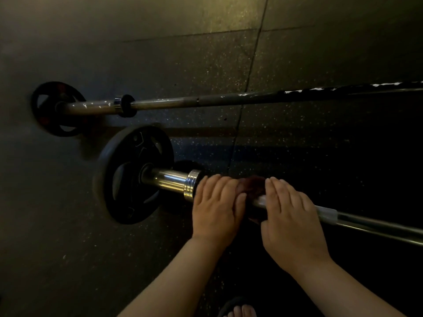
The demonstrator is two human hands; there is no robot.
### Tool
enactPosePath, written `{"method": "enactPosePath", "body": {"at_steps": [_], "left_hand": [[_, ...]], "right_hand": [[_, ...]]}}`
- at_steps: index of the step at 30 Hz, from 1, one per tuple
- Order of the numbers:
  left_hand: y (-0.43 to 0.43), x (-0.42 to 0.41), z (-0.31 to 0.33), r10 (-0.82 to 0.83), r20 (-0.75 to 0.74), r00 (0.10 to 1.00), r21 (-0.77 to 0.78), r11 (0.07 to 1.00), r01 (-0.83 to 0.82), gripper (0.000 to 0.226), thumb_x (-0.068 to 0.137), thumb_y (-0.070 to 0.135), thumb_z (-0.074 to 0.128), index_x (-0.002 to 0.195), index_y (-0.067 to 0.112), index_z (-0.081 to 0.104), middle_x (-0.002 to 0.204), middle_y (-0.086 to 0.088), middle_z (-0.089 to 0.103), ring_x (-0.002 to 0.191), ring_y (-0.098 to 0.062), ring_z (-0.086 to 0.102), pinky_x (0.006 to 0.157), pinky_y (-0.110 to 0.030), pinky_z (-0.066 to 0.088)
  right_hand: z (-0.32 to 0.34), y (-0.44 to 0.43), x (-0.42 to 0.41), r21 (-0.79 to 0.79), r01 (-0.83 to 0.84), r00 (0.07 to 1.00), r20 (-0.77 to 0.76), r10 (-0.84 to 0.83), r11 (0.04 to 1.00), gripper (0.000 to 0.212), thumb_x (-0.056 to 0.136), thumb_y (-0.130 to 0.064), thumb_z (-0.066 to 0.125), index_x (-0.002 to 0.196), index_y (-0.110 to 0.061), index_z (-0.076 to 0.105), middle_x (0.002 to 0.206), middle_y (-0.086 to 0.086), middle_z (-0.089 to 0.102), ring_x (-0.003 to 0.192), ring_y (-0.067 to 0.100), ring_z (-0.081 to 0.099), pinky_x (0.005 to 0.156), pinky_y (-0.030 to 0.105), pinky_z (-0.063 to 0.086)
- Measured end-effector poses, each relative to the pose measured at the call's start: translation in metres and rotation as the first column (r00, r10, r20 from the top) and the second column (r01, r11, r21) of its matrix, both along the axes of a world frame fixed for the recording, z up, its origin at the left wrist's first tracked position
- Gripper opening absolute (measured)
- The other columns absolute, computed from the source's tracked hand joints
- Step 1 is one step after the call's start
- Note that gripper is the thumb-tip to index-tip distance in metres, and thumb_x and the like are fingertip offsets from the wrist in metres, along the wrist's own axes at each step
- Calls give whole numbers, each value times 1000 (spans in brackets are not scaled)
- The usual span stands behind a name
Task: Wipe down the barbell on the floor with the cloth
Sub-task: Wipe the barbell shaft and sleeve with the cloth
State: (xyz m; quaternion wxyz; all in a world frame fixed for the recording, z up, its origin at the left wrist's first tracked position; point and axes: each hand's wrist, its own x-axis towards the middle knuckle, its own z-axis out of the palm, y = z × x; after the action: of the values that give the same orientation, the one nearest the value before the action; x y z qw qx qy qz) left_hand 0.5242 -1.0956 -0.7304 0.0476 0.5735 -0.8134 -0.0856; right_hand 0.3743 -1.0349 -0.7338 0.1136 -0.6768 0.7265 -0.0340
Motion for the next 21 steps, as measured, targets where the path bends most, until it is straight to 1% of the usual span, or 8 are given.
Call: {"method": "enactPosePath", "body": {"at_steps": [3,5,8,10,14,16,18,21], "left_hand": [[-7,-30,11,214,-36,976,79,974,-211,36,101,43,28,98,30,61,101,11,65,109,-12,55,109,-37,31],[-3,-43,15,57,-69,996,75,996,-52,34,102,42,29,94,32,60,94,13,64,100,-9,56,106,-36,35],[1,-14,6,-121,-79,989,46,991,125,38,104,44,29,115,27,61,117,7,66,121,-14,52,115,-36,26],[1,9,-3,-33,-34,999,-14,999,32,40,104,44,26,122,27,57,127,6,61,133,-16,43,118,-37,20],[5,-18,-4,205,-169,964,71,978,-196,35,104,38,27,112,26,60,118,7,60,132,-15,41,119,-42,18],[14,-36,-1,79,-276,958,73,995,-61,27,104,30,35,112,27,61,115,10,61,127,-11,46,117,-44,21],[19,-31,3,-8,-509,861,98,993,67,30,104,24,35,121,23,60,120,8,62,126,-10,50,114,-44,30],[18,-14,13,106,-741,663,168,985,30,37,102,23,35,134,13,52,132,2,55,123,-15,54,105,-31,42]], "right_hand": [[-3,-2,5,-6,-12,1000,-1,12,1000,71,87,-29,31,145,9,42,147,29,49,134,43,51,106,56,42],[-3,-2,6,9,-16,1000,6,16,1000,70,89,-31,33,147,9,40,149,30,46,137,43,48,108,56,40],[-4,-1,1,15,-9,1000,18,9,1000,72,87,-30,34,147,9,39,150,29,46,135,42,50,108,55,40],[-4,1,-2,27,-17,999,39,16,999,75,84,-31,32,148,7,39,151,27,46,135,40,51,107,54,40],[2,1,-1,6,-12,991,137,11,1000,73,88,-32,34,154,-2,31,158,19,40,141,32,46,113,49,37],[5,4,-7,-36,4,955,296,7,999,71,90,-32,35,158,-15,24,162,12,34,144,25,42,116,44,30],[9,7,-13,-82,-67,932,351,92,994,70,93,-37,38,160,-27,20,163,11,31,142,26,43,114,47,32],[9,2,-1,-58,-95,978,181,104,994,67,96,-47,40,158,-24,28,159,17,36,143,33,41,116,58,29]]}}
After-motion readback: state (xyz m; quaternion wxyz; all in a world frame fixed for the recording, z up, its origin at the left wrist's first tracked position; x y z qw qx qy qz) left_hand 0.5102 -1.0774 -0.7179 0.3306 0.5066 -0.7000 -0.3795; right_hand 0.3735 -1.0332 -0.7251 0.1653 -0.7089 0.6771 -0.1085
